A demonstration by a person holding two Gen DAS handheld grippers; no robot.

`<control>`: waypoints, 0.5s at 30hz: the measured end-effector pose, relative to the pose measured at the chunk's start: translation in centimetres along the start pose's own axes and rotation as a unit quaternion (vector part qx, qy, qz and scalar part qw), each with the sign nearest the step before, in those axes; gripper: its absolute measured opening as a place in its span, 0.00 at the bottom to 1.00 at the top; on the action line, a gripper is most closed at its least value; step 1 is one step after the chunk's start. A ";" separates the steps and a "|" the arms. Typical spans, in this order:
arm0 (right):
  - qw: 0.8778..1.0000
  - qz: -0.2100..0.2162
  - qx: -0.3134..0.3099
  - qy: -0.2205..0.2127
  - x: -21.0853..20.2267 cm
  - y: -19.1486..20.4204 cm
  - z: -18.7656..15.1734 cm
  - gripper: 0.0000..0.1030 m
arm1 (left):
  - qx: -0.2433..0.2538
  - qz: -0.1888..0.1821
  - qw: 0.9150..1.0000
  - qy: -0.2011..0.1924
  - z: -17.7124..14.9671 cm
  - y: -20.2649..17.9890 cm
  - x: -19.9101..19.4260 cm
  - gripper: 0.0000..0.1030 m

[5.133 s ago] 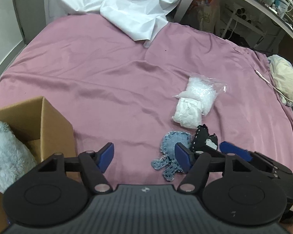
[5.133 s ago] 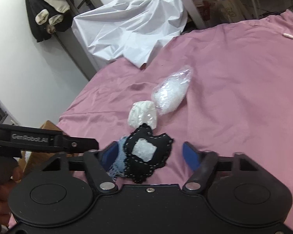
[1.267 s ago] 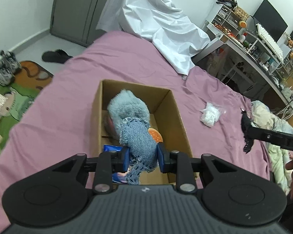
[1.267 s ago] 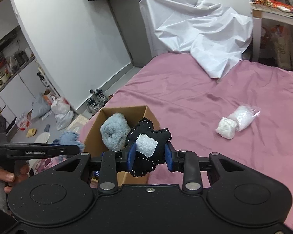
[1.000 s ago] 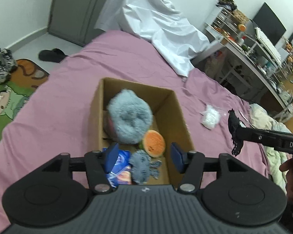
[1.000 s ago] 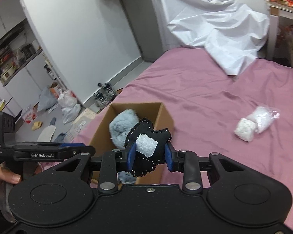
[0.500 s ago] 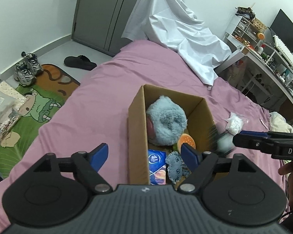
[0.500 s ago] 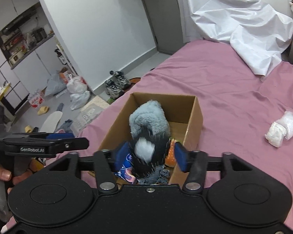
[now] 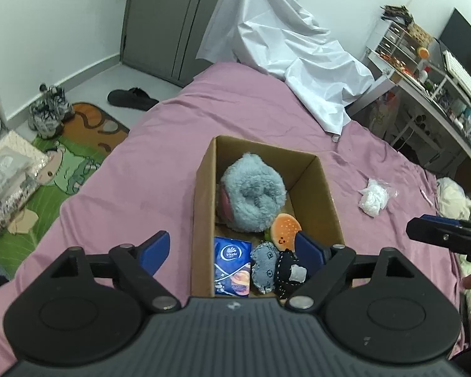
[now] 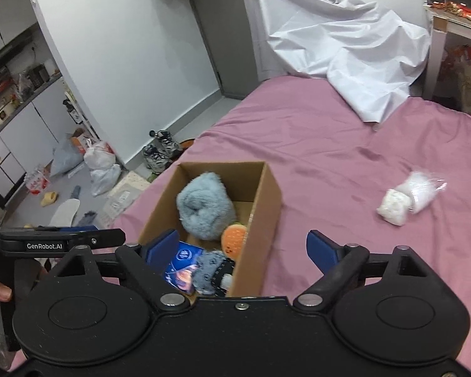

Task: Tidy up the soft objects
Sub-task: 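Open both grippers to drop the patches into the box, then move both grippers toward the white cloth bundle and plastic fluff bag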

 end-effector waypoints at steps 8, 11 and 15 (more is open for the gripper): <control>1.000 -0.022 0.011 -0.009 -2.3 -2.1 -0.2 1.00 | 0.023 -0.017 1.000 -0.005 0.5 -3.3 -1.6 0.92; 0.999 -0.028 0.015 -0.008 -3.2 -2.9 -0.2 1.00 | 0.026 -0.014 1.000 -0.006 0.5 -4.3 -1.8 0.95; 0.999 -0.032 0.016 -0.007 -4.5 -4.1 -0.2 1.00 | 0.023 -0.014 1.000 0.003 0.5 -5.6 -1.7 0.97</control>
Point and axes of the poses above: each gripper's, at about its wrist camera, not at the fingertips, and x roughly the way its jaws point, y to its left, z to its top, the point moved 9 cm from there along x, roughly the way its jaws point, and after that the axes turned 11 degrees about z, right-handed, at the moved point
